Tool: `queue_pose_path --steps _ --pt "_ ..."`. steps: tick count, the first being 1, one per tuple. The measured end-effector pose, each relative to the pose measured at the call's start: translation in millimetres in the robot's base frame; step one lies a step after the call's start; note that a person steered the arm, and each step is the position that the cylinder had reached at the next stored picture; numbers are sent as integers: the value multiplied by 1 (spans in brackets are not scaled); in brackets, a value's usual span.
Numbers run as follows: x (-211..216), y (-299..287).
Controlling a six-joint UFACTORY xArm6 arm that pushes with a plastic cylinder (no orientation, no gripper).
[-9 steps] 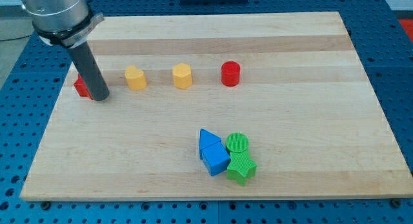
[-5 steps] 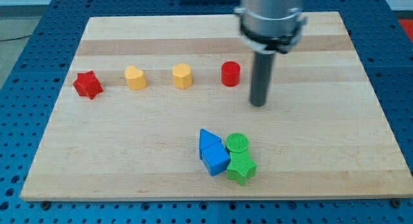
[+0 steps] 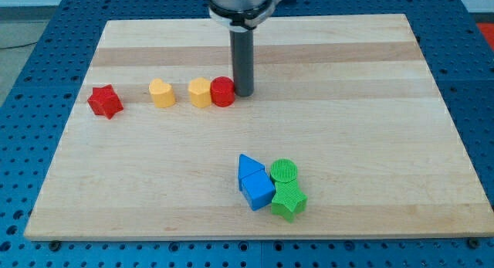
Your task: Move yellow hexagon into the yellow heart with the help of red circle
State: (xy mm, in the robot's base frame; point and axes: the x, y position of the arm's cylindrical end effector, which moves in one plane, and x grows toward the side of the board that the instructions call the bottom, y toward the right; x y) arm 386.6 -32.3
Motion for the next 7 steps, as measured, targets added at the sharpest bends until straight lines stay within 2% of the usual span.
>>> queue_pose_path --steps 3,7 --pt "0 -75" --pt "0 -103"
